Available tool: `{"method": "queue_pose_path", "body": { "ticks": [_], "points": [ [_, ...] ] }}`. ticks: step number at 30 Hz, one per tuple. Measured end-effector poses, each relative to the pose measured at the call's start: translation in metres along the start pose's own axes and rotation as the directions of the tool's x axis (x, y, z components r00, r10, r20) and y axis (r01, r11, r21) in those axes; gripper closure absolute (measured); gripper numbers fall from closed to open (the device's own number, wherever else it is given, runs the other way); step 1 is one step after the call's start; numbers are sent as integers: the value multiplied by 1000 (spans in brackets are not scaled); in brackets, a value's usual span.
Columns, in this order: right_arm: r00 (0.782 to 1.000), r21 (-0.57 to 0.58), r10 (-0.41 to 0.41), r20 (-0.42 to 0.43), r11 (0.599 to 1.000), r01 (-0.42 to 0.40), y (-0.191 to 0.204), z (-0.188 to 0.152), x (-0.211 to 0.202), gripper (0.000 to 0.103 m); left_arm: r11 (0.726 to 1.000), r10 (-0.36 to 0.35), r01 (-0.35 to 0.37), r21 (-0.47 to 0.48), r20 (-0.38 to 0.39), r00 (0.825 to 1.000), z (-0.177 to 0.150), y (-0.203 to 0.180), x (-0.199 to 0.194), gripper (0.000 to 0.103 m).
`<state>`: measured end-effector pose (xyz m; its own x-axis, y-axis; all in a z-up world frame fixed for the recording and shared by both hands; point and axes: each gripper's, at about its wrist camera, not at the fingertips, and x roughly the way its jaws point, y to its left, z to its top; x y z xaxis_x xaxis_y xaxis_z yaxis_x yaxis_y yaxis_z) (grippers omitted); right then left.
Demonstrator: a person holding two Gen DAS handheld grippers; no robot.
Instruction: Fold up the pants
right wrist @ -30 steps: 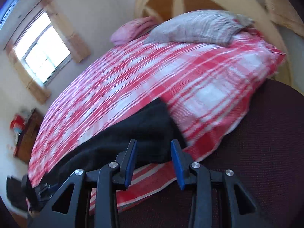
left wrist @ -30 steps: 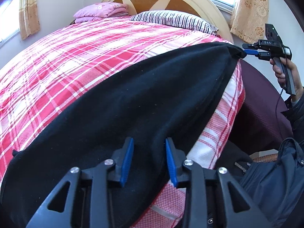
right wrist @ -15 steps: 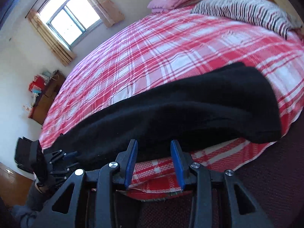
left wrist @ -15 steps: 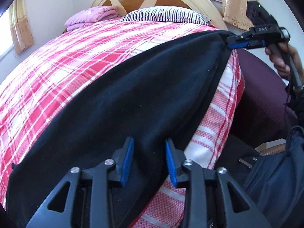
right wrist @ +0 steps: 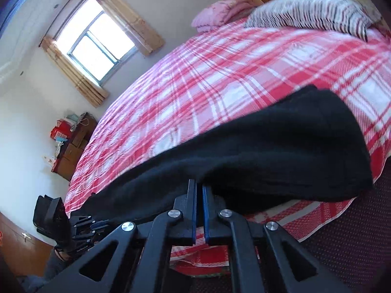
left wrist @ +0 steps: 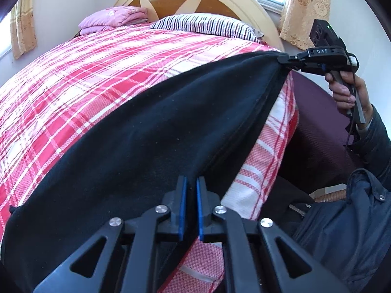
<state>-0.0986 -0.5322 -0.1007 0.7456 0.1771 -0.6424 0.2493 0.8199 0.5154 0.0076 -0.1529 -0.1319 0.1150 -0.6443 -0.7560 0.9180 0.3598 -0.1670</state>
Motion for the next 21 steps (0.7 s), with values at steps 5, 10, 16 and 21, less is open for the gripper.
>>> {"method": "queue_pose_path", "body": {
  "ticks": [5,10,16,21],
  "points": [
    [1000,-35,-9,21,999,10,7,0,-20,100,999,-37,37,15,16,999,-1,-2,-12,95],
    [994,-17,-78,-83,997,77,-13,-11,4,99,999,-31,33,38,-39,999,-9,-3,1,95],
    [997,-54,-36,-64,998,32,-18,-6,-35,61,994,-62,66,85,-40,997,-8,-7,-12,94],
    [992,-48,-105,74,993,109,-34,16,-88,61,987,-67,65,150,6,998,5,-16,-34,83]
  ]
}}
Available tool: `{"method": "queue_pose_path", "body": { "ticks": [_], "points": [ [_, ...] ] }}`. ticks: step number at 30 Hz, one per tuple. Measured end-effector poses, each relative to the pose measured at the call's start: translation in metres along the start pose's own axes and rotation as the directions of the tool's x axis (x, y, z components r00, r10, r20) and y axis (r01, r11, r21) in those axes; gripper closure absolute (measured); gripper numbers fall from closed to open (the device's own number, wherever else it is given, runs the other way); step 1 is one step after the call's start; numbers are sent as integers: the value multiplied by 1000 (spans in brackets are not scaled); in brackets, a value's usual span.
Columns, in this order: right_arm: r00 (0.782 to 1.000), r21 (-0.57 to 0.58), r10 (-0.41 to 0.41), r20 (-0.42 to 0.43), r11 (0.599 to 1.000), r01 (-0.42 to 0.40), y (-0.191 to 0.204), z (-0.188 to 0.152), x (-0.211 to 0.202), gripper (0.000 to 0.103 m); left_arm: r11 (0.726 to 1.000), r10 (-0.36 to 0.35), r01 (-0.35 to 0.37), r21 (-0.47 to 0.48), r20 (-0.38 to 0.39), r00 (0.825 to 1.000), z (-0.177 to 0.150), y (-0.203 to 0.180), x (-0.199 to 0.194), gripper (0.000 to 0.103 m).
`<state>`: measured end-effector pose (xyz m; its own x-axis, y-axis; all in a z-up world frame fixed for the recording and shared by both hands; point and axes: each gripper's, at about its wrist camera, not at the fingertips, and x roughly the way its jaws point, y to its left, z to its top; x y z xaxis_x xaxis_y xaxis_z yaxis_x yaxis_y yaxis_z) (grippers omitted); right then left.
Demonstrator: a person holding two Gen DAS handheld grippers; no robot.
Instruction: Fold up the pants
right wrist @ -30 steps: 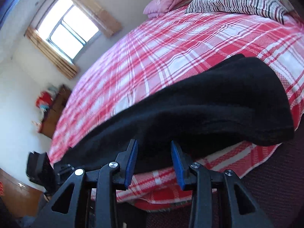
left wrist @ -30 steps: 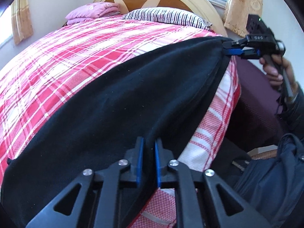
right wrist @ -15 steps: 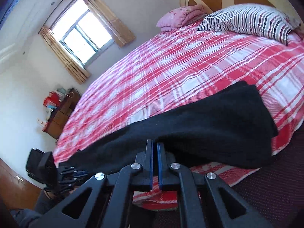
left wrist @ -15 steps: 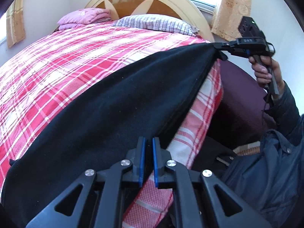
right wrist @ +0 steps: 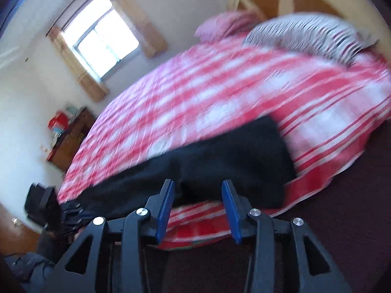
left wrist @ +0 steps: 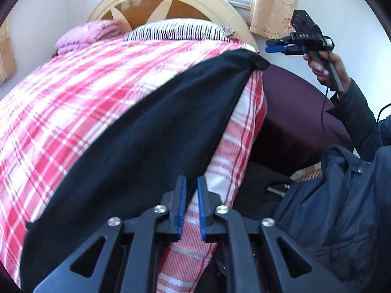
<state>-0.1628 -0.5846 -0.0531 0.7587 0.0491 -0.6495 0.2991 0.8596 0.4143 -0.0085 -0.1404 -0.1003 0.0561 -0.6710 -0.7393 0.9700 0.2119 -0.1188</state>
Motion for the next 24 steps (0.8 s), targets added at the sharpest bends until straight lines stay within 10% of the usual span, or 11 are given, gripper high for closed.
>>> {"method": "queue_pose_path", "body": {
  "ticks": [4,12,14,24],
  "points": [
    [996,134,-76,54,989,69,-41,27,6,61,998,66,-65,-12,38,997,20,0,18,43],
    [993,294,104,-57,952,-83,-85,45,65,70,998,56,-56,-39,-3,998,34,6,66,43],
    [994,287,95,-55,955,-76,-86,45,68,95,997,53,-54,-57,-22,998,30,11,74,43],
    [1000,139,-16,24,990,12,-53,84,67,101,994,64,-66,-91,-18,998,26,9,77,39]
  ]
}}
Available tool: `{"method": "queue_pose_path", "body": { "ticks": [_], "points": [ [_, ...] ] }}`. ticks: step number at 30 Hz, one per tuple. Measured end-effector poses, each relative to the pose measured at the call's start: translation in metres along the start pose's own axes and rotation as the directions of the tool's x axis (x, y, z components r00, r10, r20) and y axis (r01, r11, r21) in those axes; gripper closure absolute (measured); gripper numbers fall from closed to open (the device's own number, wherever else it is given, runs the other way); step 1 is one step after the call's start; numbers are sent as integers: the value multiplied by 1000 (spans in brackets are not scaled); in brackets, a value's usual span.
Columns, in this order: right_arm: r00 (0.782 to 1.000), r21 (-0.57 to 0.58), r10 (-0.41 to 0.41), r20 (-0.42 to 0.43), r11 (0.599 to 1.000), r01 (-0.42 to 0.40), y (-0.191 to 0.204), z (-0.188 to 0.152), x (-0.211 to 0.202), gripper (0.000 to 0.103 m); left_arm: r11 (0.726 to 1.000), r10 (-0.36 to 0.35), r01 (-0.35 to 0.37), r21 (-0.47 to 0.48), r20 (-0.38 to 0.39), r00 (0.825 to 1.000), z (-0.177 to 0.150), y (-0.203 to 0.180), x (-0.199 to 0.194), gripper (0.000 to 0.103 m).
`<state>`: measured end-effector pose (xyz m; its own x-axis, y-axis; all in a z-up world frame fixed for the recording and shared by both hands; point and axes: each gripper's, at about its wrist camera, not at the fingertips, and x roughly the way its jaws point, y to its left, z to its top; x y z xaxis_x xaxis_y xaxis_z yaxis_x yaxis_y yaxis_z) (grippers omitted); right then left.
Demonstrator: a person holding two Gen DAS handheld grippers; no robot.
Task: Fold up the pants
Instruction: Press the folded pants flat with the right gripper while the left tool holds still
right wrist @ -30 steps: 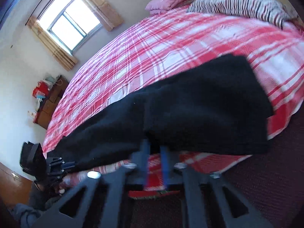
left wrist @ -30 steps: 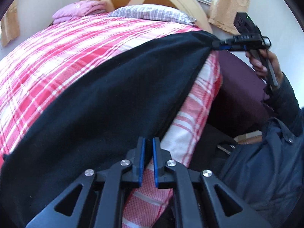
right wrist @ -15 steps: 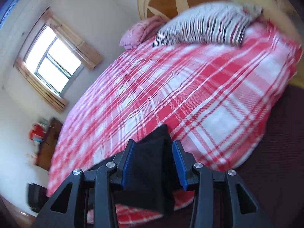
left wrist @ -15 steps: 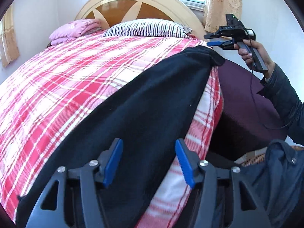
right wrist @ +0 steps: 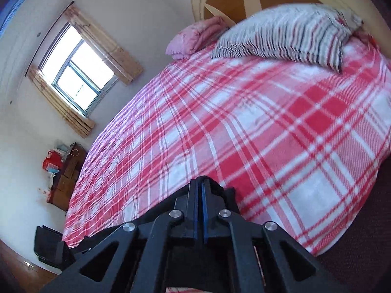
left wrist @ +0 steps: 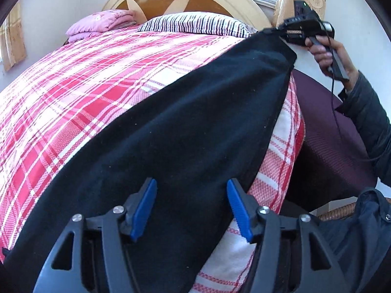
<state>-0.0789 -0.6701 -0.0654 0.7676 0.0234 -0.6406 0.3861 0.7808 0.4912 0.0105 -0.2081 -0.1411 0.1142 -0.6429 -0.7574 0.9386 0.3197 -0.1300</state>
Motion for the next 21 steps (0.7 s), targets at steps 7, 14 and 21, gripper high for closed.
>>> {"method": "queue_pose_path", "body": {
  "ticks": [7,14,21],
  "points": [
    [986,-36,-145,-88,989,142,-16,-1,32,100,1000,-4,4,-1,11,1000,-2,-6,3,35],
    [972,-35,-236,1,971,236,-29,-20,-9,52,1000,-7,7,-14,13,1000,-4,-1,0,35],
    [992,36,-119,-33,992,121,-29,-60,-42,52,998,1,1,-57,36,999,-4,4,-6,35]
  ]
}}
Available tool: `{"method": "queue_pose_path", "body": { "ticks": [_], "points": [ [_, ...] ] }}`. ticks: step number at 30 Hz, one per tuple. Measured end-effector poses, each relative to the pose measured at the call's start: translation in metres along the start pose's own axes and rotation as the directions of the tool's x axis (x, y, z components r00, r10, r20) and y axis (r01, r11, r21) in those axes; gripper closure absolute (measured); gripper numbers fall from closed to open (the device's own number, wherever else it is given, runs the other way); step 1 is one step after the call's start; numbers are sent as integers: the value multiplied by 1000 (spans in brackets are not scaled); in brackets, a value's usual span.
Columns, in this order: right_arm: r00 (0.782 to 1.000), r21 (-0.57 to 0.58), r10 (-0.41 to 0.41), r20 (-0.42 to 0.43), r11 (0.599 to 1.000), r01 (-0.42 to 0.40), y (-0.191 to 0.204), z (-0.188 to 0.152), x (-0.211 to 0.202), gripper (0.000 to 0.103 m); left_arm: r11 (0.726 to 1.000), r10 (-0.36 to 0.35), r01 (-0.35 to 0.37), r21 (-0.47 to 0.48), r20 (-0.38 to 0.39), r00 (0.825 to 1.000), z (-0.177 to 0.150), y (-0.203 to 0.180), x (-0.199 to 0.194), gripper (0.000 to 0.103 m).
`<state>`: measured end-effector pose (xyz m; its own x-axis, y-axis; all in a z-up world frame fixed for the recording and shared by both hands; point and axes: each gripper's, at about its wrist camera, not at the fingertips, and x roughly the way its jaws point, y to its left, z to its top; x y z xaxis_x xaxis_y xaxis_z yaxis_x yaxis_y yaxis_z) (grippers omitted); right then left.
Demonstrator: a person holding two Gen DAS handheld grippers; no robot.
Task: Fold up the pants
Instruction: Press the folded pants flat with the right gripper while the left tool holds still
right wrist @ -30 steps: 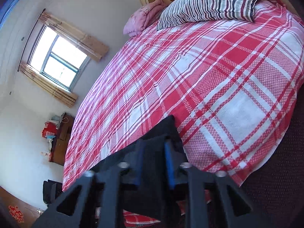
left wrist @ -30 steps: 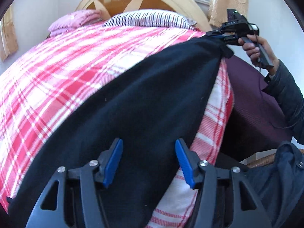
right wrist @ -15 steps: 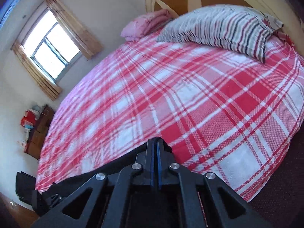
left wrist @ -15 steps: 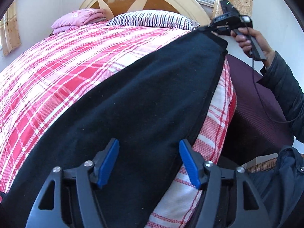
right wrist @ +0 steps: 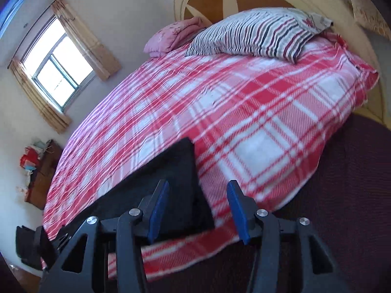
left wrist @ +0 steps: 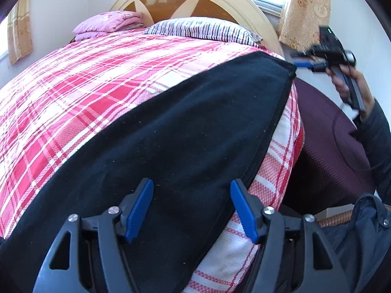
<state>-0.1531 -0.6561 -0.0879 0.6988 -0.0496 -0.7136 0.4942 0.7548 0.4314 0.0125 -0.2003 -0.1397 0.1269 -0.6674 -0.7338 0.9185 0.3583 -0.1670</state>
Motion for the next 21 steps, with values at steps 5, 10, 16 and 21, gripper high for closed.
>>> {"method": "queue_pose_path", "body": {
  "ticks": [5,10,16,21],
  "points": [
    [999,-3,-3,-39,1000,3,1,-13,24,87,1000,15,-15,-1,-2,1000,-1,0,-2,35],
    [1000,-10,-6,26,1000,6,1,-9,9,95,999,32,-32,-13,-7,999,-5,3,3,35],
    [998,-45,-61,21,997,62,-2,-13,25,97,999,29,-29,-19,7,1000,-7,4,1,33],
    [989,-17,-101,108,994,104,1,-8,1,56,998,57,-57,-12,16,998,-10,1,-3,33]
  ]
}}
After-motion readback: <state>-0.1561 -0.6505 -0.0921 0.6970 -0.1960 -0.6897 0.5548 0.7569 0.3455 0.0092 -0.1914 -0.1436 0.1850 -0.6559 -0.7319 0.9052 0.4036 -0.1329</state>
